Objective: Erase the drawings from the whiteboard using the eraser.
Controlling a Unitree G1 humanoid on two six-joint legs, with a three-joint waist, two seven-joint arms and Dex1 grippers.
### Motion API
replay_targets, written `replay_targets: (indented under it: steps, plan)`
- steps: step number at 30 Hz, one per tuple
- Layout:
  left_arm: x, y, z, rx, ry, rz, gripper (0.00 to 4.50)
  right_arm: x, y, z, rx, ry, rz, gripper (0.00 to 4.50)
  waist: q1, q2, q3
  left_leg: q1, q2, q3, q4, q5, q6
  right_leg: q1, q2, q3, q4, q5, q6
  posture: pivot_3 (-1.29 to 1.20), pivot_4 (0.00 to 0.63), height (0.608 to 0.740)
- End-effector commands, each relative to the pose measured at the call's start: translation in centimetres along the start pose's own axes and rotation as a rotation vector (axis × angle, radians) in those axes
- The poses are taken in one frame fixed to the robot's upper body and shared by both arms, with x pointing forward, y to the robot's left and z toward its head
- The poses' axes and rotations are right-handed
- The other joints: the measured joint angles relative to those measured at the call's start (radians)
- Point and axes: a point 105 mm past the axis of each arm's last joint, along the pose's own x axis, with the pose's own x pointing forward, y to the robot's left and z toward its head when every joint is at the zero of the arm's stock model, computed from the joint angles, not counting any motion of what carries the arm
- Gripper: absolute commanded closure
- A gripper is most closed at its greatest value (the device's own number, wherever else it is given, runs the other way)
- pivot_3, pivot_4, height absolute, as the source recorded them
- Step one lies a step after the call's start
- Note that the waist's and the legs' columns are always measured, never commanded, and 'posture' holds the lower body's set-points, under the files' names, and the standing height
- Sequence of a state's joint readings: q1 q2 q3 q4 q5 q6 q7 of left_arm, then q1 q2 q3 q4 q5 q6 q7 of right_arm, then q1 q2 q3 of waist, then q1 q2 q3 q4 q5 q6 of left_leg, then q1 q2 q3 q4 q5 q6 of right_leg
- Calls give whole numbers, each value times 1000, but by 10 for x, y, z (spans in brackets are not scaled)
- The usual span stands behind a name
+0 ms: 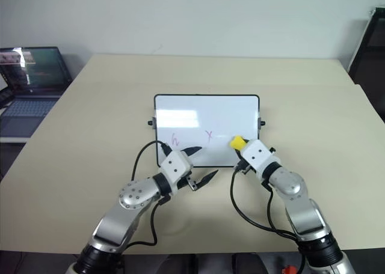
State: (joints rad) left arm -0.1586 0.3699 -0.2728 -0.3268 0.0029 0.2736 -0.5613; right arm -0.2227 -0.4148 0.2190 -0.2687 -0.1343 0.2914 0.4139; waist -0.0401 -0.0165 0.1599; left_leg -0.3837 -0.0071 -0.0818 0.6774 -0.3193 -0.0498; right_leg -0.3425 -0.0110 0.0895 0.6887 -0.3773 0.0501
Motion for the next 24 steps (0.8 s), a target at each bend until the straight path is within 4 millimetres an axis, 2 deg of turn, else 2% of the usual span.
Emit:
replay_targets:
  steps: [1, 8, 16, 24]
  plan:
    - [-2, 1, 12, 31, -41, 2, 0, 9, -5, 3, -51, -22, -10, 3202, -2, 0, 0, 0, 0, 0, 0, 0, 0, 0, 0, 0, 1, 0, 0, 0, 150, 740]
    - [-4, 1, 12, 33, -36, 18, 0, 10, -4, -8, -77, 44, 11, 3202, -1, 0, 0, 3, 0, 0, 2, 0, 1, 1, 0, 0, 6, 0, 0, 0, 150, 740]
    - [-3, 3, 14, 33, -40, 26, 0, -14, 7, -34, -105, 161, 79, 3202, 9, -1, -1, 4, 0, 0, 3, 0, 1, 2, 0, 0, 7, 0, 0, 0, 150, 740]
    - [0, -1, 15, 23, -50, 15, 0, -34, 1, -50, -86, 249, 74, 3202, 10, -1, -1, 8, 0, -1, 3, 0, 3, 7, 0, 0, 7, 0, 0, 0, 150, 740]
